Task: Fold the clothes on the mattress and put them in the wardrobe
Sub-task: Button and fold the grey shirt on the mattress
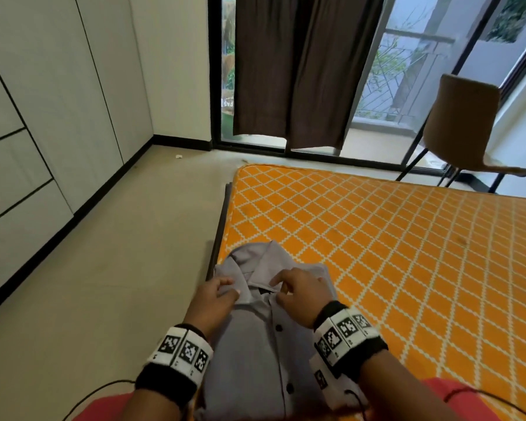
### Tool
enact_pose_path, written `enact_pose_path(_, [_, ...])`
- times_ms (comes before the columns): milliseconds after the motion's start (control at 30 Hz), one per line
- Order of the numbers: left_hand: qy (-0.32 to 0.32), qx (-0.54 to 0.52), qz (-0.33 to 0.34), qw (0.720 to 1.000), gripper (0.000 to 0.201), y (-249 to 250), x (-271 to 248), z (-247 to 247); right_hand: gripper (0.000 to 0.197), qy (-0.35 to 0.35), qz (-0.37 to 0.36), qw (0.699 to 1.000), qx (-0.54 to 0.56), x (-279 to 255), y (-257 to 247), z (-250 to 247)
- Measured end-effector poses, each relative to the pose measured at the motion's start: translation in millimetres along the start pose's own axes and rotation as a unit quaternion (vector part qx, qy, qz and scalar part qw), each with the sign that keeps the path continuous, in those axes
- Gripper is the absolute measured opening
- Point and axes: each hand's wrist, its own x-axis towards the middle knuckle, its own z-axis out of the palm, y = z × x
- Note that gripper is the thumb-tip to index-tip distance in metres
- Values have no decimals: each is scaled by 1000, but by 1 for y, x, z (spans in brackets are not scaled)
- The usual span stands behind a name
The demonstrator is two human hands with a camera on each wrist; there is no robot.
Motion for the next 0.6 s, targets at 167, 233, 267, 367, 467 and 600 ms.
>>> enact_pose_path(167, [39,118,3,992,35,-14,21,3,48,-8,-56,998,-24,31,-2,22])
enact_pose_path(233, [55,85,29,994,25,-13,26,2,58,-43,-70,996,-40,41,-1,31])
enact_pose_path(267, [68,77,42,994,22,-12,28,3,63,-56,-75,995,-42,45,2,35])
enact_pose_path(367, [124,76,96,985,8,-1,26,9,77,-69,-81,994,-6,49,8,40])
enact_pose_path(467, [138,112,122,976,22,-1,26,16,46,-37,-67,994,76,52,15,36])
enact_pose_path(600, [171,142,154,963,28,3,23,19,42,84,-28,983,159,50,25,23])
